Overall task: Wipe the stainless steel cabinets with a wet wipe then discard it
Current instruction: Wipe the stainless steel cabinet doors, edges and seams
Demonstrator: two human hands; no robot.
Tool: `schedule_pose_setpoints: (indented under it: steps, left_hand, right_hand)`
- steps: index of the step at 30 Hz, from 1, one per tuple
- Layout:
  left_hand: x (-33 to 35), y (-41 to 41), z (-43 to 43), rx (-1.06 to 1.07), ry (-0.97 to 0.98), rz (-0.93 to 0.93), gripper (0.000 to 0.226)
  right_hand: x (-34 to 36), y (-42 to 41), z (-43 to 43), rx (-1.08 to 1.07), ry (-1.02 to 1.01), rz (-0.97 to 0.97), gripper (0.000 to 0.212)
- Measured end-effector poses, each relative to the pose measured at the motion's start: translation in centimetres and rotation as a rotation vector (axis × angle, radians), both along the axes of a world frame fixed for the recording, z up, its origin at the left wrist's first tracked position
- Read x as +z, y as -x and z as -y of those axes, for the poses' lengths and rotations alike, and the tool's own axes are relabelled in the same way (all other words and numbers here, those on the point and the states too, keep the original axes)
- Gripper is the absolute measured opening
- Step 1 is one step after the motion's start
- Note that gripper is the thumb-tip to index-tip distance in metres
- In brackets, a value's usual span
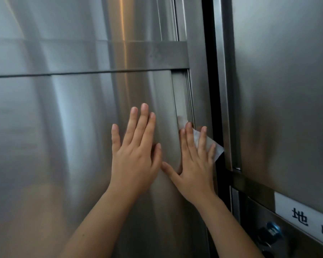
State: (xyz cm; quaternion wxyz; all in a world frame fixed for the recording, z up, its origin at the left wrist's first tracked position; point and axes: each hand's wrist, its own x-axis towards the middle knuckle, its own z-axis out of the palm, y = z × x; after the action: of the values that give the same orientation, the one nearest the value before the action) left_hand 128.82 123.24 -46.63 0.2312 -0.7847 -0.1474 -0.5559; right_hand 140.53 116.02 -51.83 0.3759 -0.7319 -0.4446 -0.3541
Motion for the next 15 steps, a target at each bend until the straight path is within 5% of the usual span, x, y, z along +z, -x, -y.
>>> schedule_pose_setpoints:
  steps: [15]
  left_hand:
    - [5.1, 1.0, -1.9, 0.162, -0.2, -0.045, 0.06]
  right_hand:
    - [8.2, -1.0, -0.4, -0.053, -0.008, 0.136, 0.083]
